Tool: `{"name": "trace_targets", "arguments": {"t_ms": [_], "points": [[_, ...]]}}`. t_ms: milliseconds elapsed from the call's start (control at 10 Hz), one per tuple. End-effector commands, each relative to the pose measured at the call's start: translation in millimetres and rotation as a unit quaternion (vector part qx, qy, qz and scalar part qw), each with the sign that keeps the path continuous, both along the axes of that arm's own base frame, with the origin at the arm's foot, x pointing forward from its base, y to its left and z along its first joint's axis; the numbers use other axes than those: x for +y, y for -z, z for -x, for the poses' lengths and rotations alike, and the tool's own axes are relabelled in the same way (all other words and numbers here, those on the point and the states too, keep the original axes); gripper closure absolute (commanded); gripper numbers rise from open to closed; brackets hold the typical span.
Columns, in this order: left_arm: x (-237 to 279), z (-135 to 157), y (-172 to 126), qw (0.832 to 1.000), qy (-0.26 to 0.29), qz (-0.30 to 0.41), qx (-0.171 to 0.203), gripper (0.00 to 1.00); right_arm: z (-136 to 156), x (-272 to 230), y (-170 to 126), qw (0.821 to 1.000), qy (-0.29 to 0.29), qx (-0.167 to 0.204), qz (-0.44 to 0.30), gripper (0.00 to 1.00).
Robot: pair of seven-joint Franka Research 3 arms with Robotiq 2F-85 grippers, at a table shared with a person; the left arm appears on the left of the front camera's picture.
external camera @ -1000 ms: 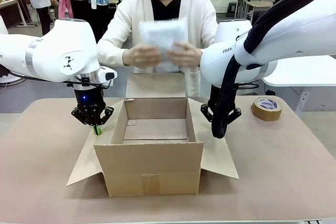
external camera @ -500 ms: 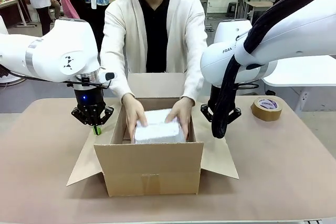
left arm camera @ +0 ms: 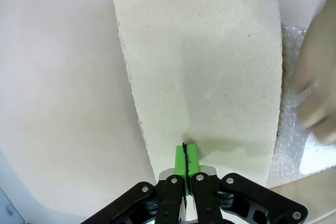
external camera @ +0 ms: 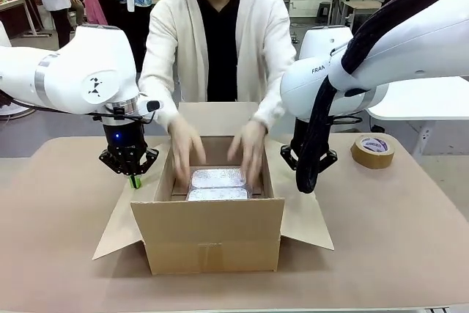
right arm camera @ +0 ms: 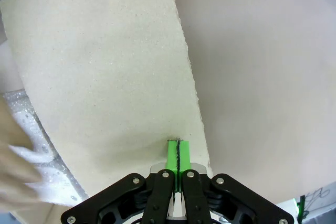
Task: Wrap the clocks to prevent damage.
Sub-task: Once the human has placed the objects inside and stepped back, release both hands from the side flaps of the Package Box.
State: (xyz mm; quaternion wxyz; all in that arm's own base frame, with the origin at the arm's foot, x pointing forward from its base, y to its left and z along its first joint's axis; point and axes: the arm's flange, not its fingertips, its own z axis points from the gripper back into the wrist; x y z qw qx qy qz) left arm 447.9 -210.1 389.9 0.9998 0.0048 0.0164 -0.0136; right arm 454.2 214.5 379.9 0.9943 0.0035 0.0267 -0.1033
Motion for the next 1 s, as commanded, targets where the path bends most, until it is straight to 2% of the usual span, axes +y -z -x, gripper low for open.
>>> {"name": "trace_targets", "arguments": {"t_ms": [0,800,900], "points": [[-0.6,0.4,0.8,1.0,0.001,-0.001,0.0,1.0,0.3,0.7,-0.1,1.0,0.0,-0.001,0.0,0.99],[-0.6,0.4,0.8,1.0,0.001,-0.001,0.0,1.0,0.0,0.0,0.0,1.0,0.0,0.0,0.0,0.99],[0.0,0.0,0.0,1.0,0.0,0.0,0.0,1.0,0.7,-8.0,-22.3,0.999,-0.051,-0.021,0.001,0.99]]}}
